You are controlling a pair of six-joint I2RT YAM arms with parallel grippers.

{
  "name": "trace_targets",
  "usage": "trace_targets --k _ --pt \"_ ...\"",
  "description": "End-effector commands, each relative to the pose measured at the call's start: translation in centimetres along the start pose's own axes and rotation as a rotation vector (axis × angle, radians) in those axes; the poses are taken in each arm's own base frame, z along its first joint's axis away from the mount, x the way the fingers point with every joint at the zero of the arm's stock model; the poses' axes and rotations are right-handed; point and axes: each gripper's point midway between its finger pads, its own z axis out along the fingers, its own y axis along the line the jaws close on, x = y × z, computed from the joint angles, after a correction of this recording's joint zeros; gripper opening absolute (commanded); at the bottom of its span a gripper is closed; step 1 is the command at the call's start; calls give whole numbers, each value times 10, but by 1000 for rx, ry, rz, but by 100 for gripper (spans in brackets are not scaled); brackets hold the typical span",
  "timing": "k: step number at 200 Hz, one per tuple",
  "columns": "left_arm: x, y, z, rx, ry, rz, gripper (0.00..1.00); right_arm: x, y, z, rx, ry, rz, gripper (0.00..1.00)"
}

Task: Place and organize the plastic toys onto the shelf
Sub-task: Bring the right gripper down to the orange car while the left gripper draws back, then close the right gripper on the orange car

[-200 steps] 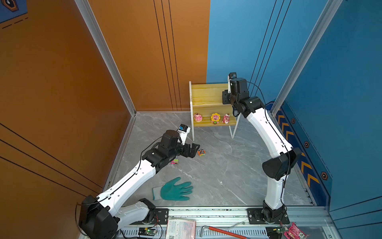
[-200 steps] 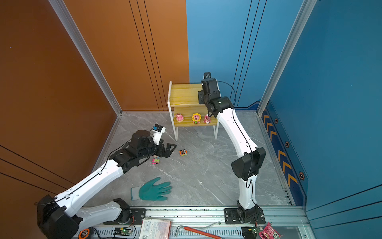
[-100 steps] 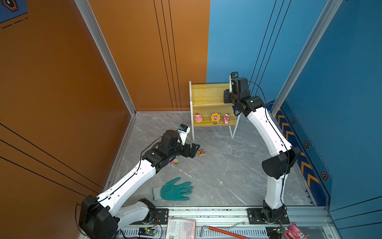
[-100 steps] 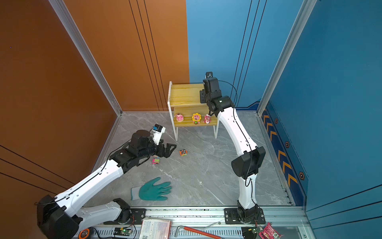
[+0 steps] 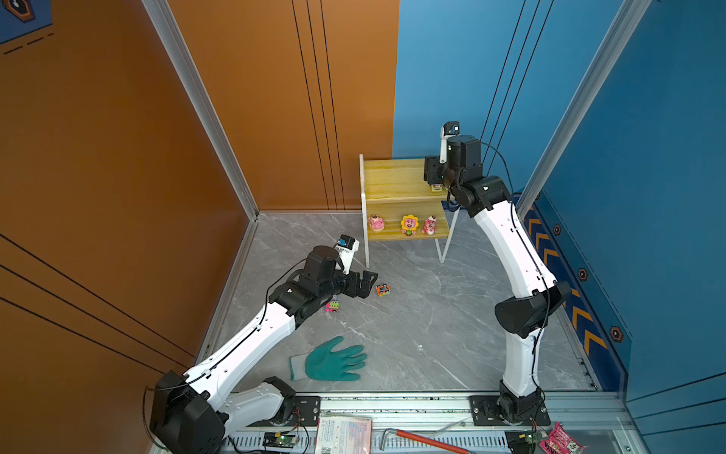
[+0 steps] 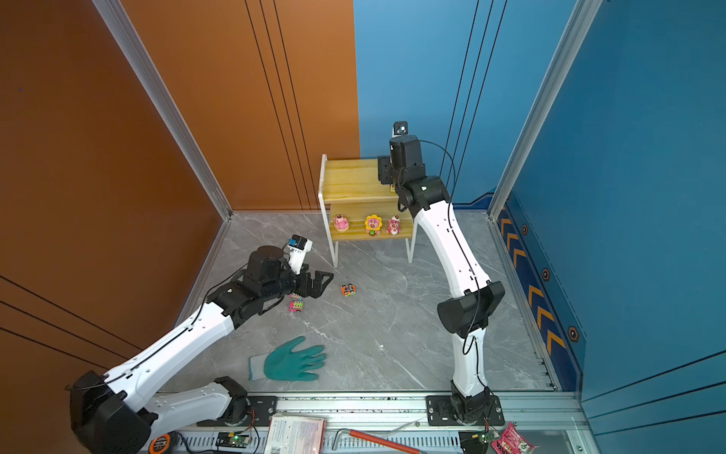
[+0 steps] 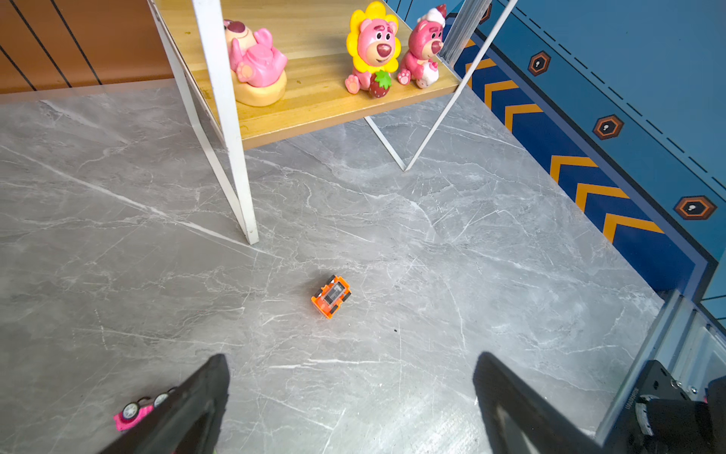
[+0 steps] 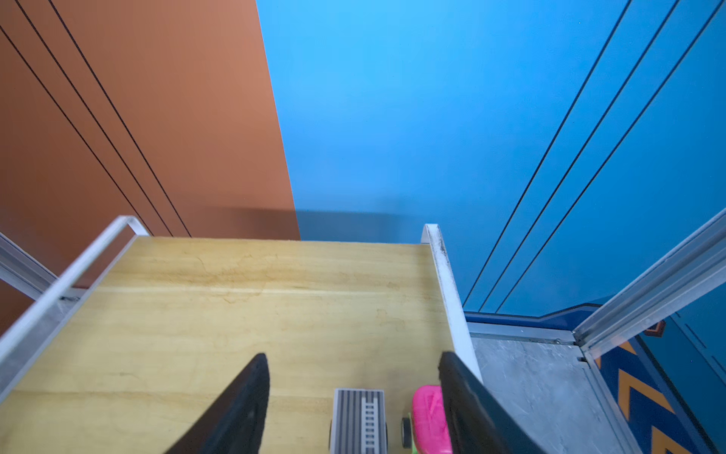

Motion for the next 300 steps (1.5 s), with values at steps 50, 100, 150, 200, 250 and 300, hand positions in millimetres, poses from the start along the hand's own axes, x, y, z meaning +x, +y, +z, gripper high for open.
trace_targets --k 50,100,150,200,250,300 --pt "-8 26 -4 -80 -32 -52 99 -52 7 -117 -75 -193 -28 81" --pt "-14 68 -16 -224 -61 -109 100 49 28 -169 -188 -151 -2 86" --pt "-5 126 -26 -421 -19 -224 99 205 90 -180 -368 70 -64 83" --pt "9 160 -23 -488 38 -342 99 318 137 -165 -437 302 -262 77" --pt "17 175 -13 -474 74 -408 100 390 169 -123 -427 469 -263 79" --pt "23 173 -1 -415 111 -451 99 407 172 -84 -277 474 -323 81"
